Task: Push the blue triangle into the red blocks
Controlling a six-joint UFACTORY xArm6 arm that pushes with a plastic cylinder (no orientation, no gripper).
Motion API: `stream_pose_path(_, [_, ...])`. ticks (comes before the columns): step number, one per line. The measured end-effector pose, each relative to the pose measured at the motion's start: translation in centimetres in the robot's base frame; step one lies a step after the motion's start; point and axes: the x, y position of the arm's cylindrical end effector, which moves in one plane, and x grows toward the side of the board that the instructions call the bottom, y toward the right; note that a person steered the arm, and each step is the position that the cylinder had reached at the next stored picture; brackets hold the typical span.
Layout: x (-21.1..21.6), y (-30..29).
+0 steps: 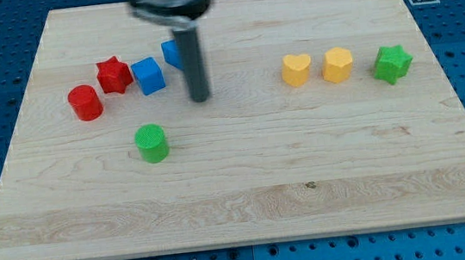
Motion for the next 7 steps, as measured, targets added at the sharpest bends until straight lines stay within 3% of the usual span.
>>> stream_pose_path(1, [-1.4, 5.6])
stream_pose_path(3, [-8.9, 5.8])
stream_pose_path(5, [-9.8, -3.2])
stream_pose_path(7, [-14.7, -6.5])
